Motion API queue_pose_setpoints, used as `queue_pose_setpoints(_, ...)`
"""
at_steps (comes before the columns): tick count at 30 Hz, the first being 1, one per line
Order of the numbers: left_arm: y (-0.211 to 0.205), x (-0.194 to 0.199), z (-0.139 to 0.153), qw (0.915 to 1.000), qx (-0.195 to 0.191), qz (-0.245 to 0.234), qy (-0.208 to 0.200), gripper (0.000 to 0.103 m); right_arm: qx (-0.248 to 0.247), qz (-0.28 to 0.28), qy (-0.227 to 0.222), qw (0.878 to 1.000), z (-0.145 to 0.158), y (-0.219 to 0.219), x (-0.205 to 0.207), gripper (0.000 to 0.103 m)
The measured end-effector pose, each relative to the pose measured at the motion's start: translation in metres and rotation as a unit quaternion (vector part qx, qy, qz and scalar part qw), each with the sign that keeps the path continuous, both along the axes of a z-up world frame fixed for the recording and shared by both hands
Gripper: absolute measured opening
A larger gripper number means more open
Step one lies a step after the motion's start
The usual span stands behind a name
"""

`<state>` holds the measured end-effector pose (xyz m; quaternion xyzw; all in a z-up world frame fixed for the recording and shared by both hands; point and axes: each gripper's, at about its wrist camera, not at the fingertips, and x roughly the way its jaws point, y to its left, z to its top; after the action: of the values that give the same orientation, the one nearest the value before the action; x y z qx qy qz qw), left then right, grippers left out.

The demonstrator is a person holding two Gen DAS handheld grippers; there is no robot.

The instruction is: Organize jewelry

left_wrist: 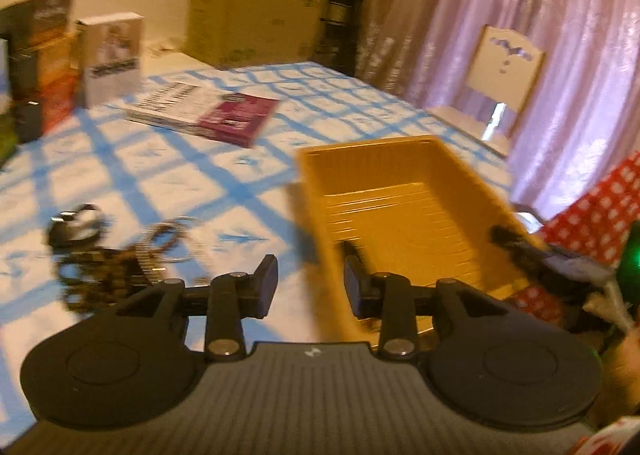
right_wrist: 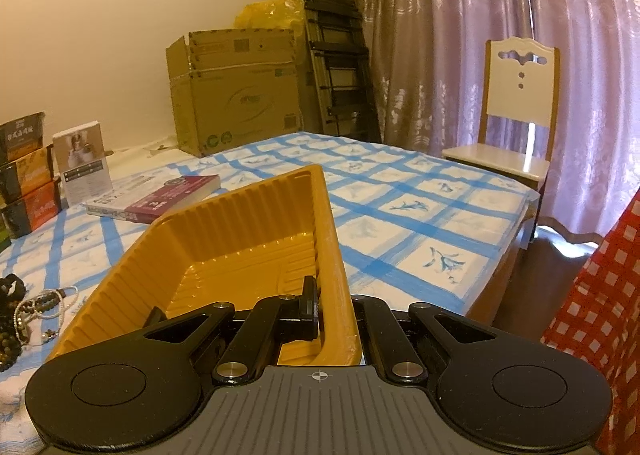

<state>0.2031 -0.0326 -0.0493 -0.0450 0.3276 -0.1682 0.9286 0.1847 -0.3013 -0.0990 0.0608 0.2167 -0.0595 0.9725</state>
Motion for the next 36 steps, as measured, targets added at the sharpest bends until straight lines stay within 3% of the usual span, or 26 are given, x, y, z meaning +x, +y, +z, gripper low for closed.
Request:
queue_pose_setpoints(7, 0.026, 0.006, -0.023, 0.9982, 0.038, 0.042, 0.022, 0.032, -0.001, -0.003, 0.001, 1.0, 0.0, -0.002, -0.001, 0.003)
queue_pose_setpoints(14, 0.02, 0.017, -0.041, 0.9968, 0.069, 0.033, 0.023, 0.032, -0.002, -0.003, 0.001, 1.0, 0.001, -0.001, -0.001, 0.003)
queue_pose_setpoints(36, 0.013, 0.06, -0.069, 0.9927, 0.109, 0.039, 0.032, 0.032, -0.002, -0.003, 0.002, 1.0, 0.0, -0.001, -0.001, 0.003)
